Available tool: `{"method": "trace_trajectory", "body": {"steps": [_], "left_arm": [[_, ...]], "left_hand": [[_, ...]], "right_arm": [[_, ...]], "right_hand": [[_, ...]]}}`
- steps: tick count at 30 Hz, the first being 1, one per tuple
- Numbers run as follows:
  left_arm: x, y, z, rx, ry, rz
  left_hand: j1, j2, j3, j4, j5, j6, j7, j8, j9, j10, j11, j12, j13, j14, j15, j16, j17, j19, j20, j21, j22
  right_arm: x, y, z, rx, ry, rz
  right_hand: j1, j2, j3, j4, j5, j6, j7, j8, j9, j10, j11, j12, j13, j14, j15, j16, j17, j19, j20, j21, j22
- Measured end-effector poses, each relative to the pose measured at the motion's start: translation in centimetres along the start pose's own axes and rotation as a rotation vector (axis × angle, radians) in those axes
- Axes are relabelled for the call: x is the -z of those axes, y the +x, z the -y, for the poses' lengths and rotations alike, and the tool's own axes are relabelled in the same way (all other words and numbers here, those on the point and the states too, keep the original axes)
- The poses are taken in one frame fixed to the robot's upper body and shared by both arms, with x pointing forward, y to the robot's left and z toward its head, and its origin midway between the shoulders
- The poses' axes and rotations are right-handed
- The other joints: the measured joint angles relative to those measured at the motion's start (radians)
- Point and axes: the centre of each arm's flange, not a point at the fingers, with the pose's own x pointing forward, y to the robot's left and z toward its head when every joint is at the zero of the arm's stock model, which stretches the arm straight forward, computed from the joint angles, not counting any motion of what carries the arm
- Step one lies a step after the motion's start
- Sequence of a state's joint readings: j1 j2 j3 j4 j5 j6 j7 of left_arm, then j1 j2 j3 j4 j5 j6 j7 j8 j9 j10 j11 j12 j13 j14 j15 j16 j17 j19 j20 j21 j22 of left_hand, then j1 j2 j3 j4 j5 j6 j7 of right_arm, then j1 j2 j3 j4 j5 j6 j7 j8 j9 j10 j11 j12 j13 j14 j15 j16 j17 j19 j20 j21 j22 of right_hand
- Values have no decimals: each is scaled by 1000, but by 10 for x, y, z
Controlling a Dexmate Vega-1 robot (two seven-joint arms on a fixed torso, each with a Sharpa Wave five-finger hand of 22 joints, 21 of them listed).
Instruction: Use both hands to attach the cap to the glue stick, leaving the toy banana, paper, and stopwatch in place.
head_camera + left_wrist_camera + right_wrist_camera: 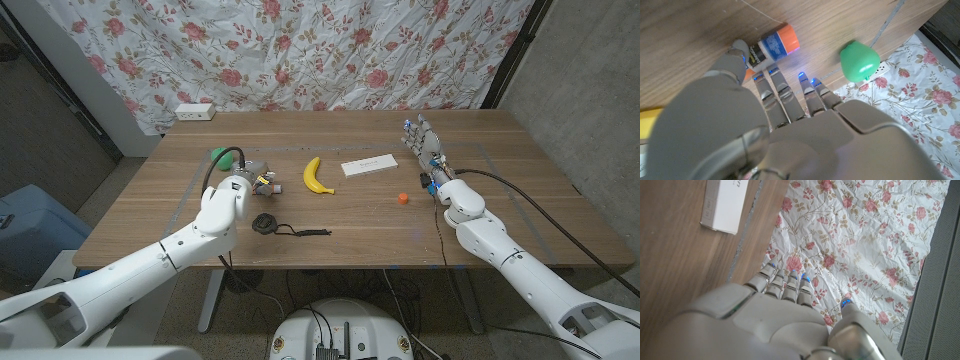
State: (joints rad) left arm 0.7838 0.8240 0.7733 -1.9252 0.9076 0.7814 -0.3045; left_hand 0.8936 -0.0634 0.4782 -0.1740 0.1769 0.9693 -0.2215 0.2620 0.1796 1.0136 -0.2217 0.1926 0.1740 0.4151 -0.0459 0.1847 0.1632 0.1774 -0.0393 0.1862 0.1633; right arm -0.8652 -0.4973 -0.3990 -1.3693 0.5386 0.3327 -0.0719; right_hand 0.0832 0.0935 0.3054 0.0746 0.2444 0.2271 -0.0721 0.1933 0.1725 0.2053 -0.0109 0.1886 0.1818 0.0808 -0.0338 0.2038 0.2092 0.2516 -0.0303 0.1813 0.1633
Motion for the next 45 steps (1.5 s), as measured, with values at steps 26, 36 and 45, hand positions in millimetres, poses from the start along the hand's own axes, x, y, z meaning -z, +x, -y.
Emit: {"method": "trace_trajectory", "body": {"steps": [26, 36, 45], "left_arm": [[-3, -6, -8, -46, 0, -1], [-3, -9, -28, -100, 12, 13], [-6, -11, -41, -128, 23, 35]], "left_hand": [[48, 12, -37, 6, -6, 65, 27, 4, -1, 114, 33, 12, 1, 57, -1, 0, 0, 59, -2, 0, 0], [48, 13, -40, 4, -2, 66, 27, 0, -1, 121, 37, 11, 1, 57, -1, 0, 0, 59, -2, 0, 0], [46, 14, -47, 5, -2, 73, 34, -8, -1, 122, 38, 7, 1, 57, -1, -4, 0, 59, -2, 0, 0]], "right_arm": [[-2, 1, 0, -2, -7, 5], [-3, -4, 2, -4, -15, 5], [-4, -15, 4, -5, -39, -1]], "right_hand": [[0, 0, 4, 4, 0, 14, -3, 0, 0, 4, -4, 0, 0, 2, -2, 0, 3, 0, 0, 0, 0], [0, 0, 7, 1, 0, 18, -7, 0, 0, 7, -7, 0, 0, 2, -2, 0, 3, 0, 0, 0, 0], [0, 0, 12, -4, 0, 26, -20, 0, 0, 13, -2, 0, 0, 2, -2, 0, 0, 0, 0, 0, 0]]}}
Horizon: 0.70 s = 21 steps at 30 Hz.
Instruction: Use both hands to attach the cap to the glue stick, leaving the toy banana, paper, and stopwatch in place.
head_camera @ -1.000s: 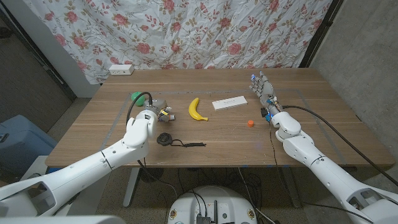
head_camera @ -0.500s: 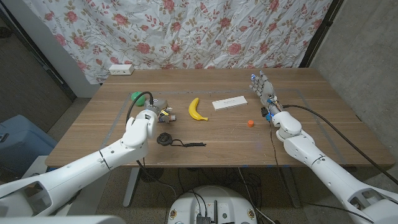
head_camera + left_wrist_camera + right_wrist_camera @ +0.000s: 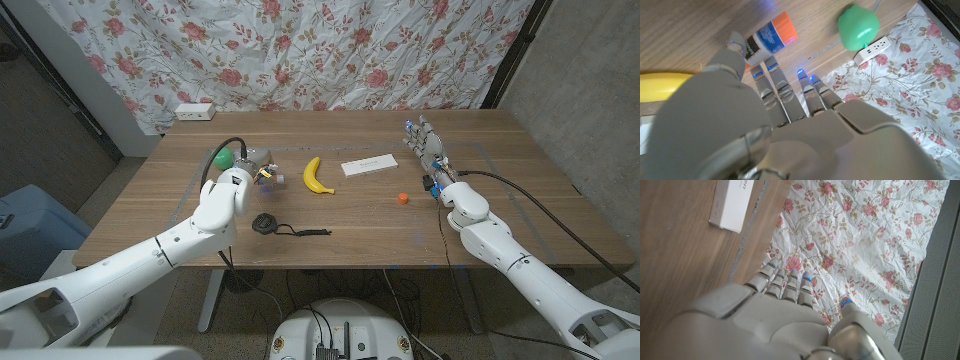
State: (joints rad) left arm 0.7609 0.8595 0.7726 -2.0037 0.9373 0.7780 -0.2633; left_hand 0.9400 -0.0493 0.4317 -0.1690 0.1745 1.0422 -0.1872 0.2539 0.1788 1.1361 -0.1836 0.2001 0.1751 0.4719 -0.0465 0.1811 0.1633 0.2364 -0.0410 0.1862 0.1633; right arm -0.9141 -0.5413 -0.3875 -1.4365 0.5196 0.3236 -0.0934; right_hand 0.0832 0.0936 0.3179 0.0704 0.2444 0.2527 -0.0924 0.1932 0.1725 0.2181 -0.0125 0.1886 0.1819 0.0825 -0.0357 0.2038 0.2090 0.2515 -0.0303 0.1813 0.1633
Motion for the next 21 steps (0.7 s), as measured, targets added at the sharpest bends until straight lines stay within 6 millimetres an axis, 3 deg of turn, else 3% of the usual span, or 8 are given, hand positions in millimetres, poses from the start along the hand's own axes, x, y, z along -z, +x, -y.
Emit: {"method": "trace_trajectory", "body": {"steps": [9, 21], "left_arm": [[0, 1, -13, -17, -20, 18], [-1, 2, -24, -35, -51, 35]], "left_hand": [[0, 0, -6, 2, -1, 0, 0, -4, 0, 4, 3, -3, 0, 0, 0, 0, 0, -7, 0, 0, 0], [-1, 1, -10, 2, -1, 0, 0, -12, 0, 4, 3, -7, 1, 0, 0, 0, 0, -13, 5, -7, 0]], "right_arm": [[-4, -13, 2, 3, -55, -5], [-10, -26, 3, 3, -139, 8]], "right_hand": [[8, 8, 7, -24, -1, 2, -15, 0, 0, 4, -4, 0, 0, 0, 0, 0, -5, -7, 0, 0, 0], [29, -13, 5, -45, -5, -5, -30, -5, 0, 12, -13, 0, 2, 0, 0, 0, -5, -20, -2, 0, 0]]}}
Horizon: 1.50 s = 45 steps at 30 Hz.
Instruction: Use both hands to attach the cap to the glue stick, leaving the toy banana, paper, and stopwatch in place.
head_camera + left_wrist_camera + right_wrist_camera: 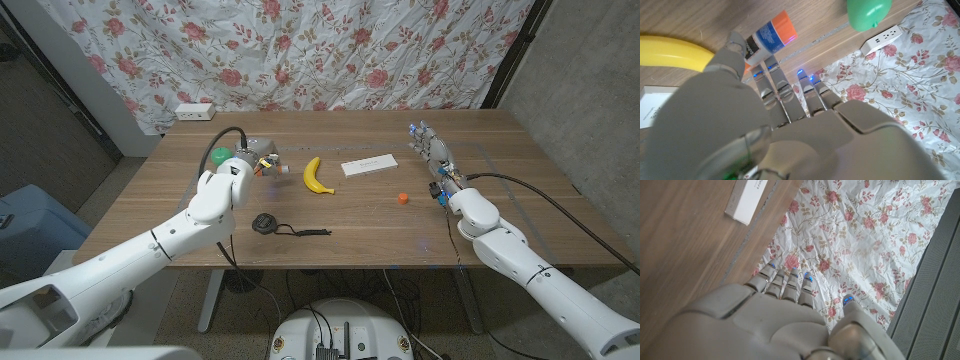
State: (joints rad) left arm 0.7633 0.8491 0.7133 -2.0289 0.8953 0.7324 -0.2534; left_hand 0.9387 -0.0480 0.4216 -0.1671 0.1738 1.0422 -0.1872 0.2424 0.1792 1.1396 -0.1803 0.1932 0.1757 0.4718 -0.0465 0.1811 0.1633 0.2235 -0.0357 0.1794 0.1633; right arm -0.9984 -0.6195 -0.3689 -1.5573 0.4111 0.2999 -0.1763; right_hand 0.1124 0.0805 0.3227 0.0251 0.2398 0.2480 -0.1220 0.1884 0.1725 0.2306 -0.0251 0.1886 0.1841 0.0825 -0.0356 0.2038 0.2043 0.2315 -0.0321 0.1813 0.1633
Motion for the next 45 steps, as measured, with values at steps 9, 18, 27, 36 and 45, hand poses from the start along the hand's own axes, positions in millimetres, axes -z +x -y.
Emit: {"method": "trace_trajectory", "body": {"steps": [9, 18, 27, 36, 45], "left_arm": [[-6, 4, -3, -10, -61, 28], [-14, 9, -8, -15, -74, 60], [-23, 11, -10, -12, -87, 98], [-29, 11, -10, 0, -98, 135], [-35, 13, -8, 4, -101, 181]], "left_hand": [[0, 0, -4, 1, 0, 0, 0, -4, 0, 0, 0, -1, 0, 0, 0, 0, 0, -4, -4, 0, 0], [0, 0, -5, 0, -1, 7, 7, -11, 0, 4, -4, -4, 4, 0, 0, 0, 0, -4, -4, 0, 0], [0, 0, -10, 2, -3, 9, 9, -15, 0, 11, 0, 0, 4, 0, 0, 0, 0, -13, -2, 0, 0], [0, 0, -12, 1, 1, 12, 12, -15, 0, 11, 0, -1, 4, 0, 0, 0, 0, -13, -2, 0, 0], [0, 0, -13, 0, 0, 12, 12, -15, 0, 11, 0, -1, 4, 0, 0, -1, 0, -15, -4, 0, 0]], "right_arm": [[-11, -10, 1, -19, -86, 34], [-17, -16, 4, -42, -197, 31], [-26, -29, 11, -78, -336, 16], [-31, -42, 13, -108, -460, -2], [-38, -53, 13, -147, -574, -13]], "right_hand": [[9, -9, 3, -19, -8, -11, -11, -4, 0, -9, -9, 0, 0, -21, -2, -4, 0, -4, 4, 0, 2], [26, -5, 2, -42, -15, -40, -21, -11, 2, -16, -16, 0, 0, -33, 11, -7, 0, -14, 14, 0, 2], [41, -20, 5, -61, -15, -58, -28, -11, 2, -22, -22, 0, 0, -43, 11, -7, 0, -25, 25, 0, 2], [69, -31, 17, -94, -22, -81, -41, -11, 2, -27, -27, 0, 0, -56, 13, -7, 0, -33, 33, 0, 2], [107, -41, 29, -135, -32, -93, -39, -7, 2, -34, -34, 0, 5, -68, 25, -7, 0, -45, 45, 0, 2]]}}
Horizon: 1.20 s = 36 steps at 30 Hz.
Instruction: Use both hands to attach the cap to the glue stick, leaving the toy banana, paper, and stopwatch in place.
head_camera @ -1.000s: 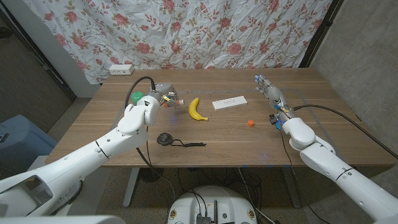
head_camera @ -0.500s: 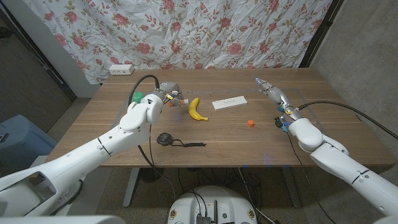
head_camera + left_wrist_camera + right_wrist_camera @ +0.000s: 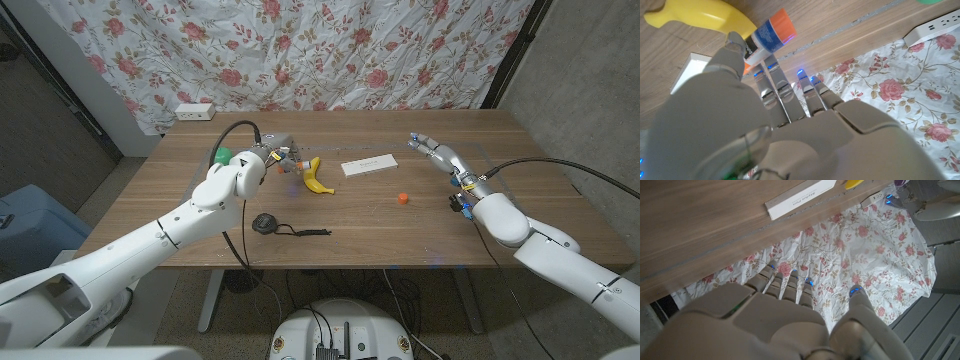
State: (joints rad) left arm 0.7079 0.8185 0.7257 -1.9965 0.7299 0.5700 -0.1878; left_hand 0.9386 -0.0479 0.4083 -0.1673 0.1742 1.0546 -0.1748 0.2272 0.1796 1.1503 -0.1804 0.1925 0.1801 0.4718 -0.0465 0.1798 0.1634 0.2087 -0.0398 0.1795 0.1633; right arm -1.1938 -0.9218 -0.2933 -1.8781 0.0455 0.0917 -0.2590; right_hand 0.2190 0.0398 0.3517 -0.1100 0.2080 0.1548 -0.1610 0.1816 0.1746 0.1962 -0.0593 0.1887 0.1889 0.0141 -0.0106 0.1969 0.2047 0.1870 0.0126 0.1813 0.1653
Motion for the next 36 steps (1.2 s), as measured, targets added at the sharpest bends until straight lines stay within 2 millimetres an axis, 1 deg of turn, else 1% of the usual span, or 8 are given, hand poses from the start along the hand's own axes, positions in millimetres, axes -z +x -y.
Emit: {"method": "trace_trajectory", "body": {"steps": [9, 14, 17, 18, 20, 31, 33, 36], "left_arm": [[-5, 7, 0, -12, 4, 43], [-8, 10, 1, -21, 6, 64], [-7, 11, 2, -19, 5, 61], [-8, 12, 2, -19, 5, 61], [-14, 12, 1, -32, 10, 94], [-22, 15, 1, -42, 23, 124], [-23, 16, 1, -43, 22, 125], [-25, 16, 1, -41, 23, 131]], "left_hand": [[0, 0, -6, 2, 0, 0, 0, 0, 0, 0, 0, 0, 0, -8, 0, -3, 0, -7, 1, 0, 0], [0, 0, -7, 1, 0, 0, 0, -2, 0, 0, 0, -1, 1, -8, 0, -3, 0, -7, 1, 0, 0], [0, 0, -7, 1, 0, 0, 0, -2, 0, 0, 0, -3, 2, -7, 0, -3, 0, -7, 1, 0, 0], [0, 0, -7, 1, 0, 0, 0, -1, 0, 0, 0, -3, 5, -8, 0, -3, 0, -7, 1, 0, 0], [0, 0, -8, 0, 0, 0, 0, 0, 0, 0, 0, -4, 7, -7, 0, -3, 0, -10, 4, 0, 0], [0, 0, -9, 0, -1, 0, 0, 4, 0, 0, 0, -8, 5, -18, 0, -3, 0, -10, 4, 0, 0], [0, 0, -10, -2, -1, 0, 0, 4, 0, 0, 0, -8, 5, -18, 0, -3, 0, -10, 4, 0, 0], [0, 0, -10, -2, -1, 0, 0, 4, 0, 0, 0, -8, 4, -18, 0, -3, 0, -15, -1, 0, 0]], "right_arm": [[-6, -10, 4, -42, -118, -15], [-9, -13, 4, -83, -196, -39], [-3, -14, 4, -96, -219, -65], [-14, -15, 7, -120, -258, -46], [-16, -16, 8, -134, -279, -49], [-27, -14, 16, -210, -406, -56], [-30, -13, 16, -225, -428, -55], [-33, -10, 16, -249, -468, -62]], "right_hand": [[84, -8, 27, -60, -14, 4, -4, 12, 5, 0, 0, 0, 4, -11, -3, 0, 0, -11, 11, 0, 0], [148, -12, 48, -81, -7, -14, 0, 12, 5, -4, -4, 0, 4, -22, 7, 0, 0, -16, 16, 0, 0], [178, -14, 58, -82, -7, -25, 11, 12, 7, -15, -3, 0, 4, -25, 11, 0, -4, -22, 22, 0, 0], [183, -9, 59, -83, -7, -25, 11, 12, 9, -18, -3, 0, 4, -30, 13, 0, -5, -22, 22, 0, 0], [199, -25, 64, -83, -7, -32, 18, 12, 10, -22, -7, 0, 4, -38, 13, 0, -5, -25, 25, 0, 0], [244, -25, 77, -81, 1, -41, 27, 12, 10, -25, -11, 0, 4, -47, 21, 0, -5, -29, 29, 0, 0], [255, -37, 84, -83, 1, -43, 29, 12, 10, -25, -11, 0, 4, -47, 21, 0, -5, -29, 29, 0, 0], [280, -41, 89, -83, 7, -43, 29, 19, 10, -10, -26, 5, 4, -46, 21, 0, -5, -28, 29, 0, 0]]}}
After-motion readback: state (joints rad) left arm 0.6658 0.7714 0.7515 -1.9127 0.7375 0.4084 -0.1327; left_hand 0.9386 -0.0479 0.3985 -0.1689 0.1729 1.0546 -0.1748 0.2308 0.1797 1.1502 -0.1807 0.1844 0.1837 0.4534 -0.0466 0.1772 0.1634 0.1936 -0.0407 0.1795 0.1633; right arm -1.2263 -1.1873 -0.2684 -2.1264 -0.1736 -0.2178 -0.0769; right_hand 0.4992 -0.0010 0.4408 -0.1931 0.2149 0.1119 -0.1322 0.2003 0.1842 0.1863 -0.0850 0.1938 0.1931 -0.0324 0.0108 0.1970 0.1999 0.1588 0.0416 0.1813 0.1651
